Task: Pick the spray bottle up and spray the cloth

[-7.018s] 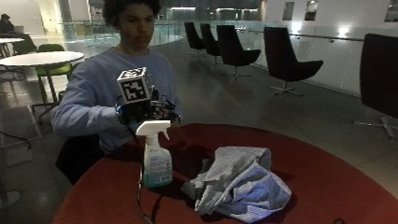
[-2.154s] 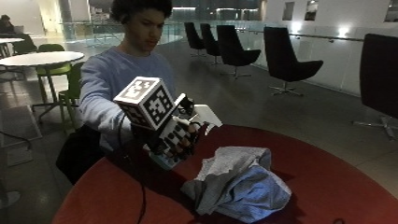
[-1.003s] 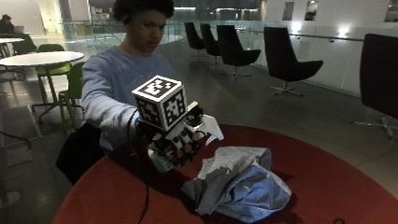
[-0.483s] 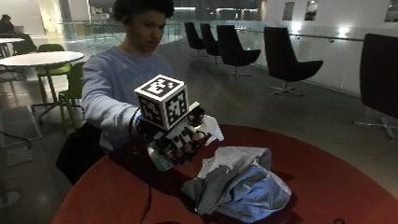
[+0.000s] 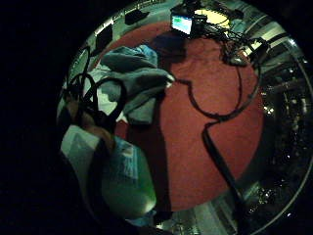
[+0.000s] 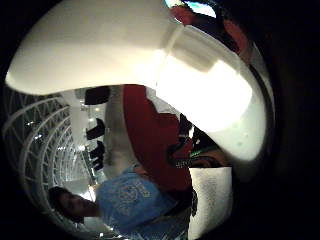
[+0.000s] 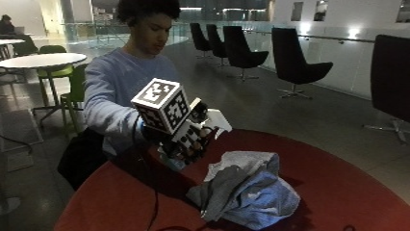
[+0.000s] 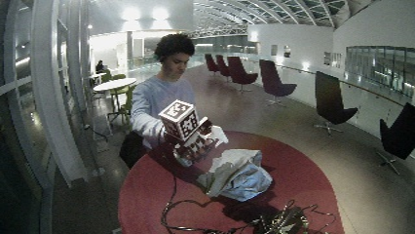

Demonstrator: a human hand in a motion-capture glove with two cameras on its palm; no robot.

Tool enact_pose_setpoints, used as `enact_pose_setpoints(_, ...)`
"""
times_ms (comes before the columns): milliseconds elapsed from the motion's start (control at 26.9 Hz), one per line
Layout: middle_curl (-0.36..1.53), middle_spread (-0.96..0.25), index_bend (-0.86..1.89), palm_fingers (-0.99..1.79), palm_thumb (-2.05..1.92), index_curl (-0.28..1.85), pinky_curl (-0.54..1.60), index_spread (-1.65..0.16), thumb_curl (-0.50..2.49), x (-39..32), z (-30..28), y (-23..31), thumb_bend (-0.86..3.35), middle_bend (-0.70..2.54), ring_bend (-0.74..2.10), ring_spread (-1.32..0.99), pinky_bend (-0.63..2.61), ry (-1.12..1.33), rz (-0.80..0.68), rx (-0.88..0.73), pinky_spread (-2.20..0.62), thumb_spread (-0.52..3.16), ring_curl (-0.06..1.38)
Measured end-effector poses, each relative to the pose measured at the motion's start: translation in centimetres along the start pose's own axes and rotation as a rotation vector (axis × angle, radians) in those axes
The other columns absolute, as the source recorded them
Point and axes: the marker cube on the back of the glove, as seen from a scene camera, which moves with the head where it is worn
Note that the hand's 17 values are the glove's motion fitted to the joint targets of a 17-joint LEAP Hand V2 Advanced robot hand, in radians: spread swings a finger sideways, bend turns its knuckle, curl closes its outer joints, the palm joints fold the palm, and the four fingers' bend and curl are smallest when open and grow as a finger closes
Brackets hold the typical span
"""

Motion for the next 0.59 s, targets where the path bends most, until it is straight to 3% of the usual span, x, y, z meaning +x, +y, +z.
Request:
enact_pose_setpoints(334,0.45,-0.08,0.13,1.25,0.83,0.36,0.41,-0.22,0.54,-4.9,1.1,0.5,-0.03,0.30,0.63,-0.09,0.61,-0.420,-0.186,0.144,-0.21,0.92,0.40)
enact_pose_setpoints(594,0.45,-0.08,0.13,1.24,0.84,0.36,0.41,-0.22,0.54,-10.4,4.7,1.7,-0.02,0.30,0.62,-0.09,0.61,-0.739,-0.316,0.157,-0.21,0.93,0.40)
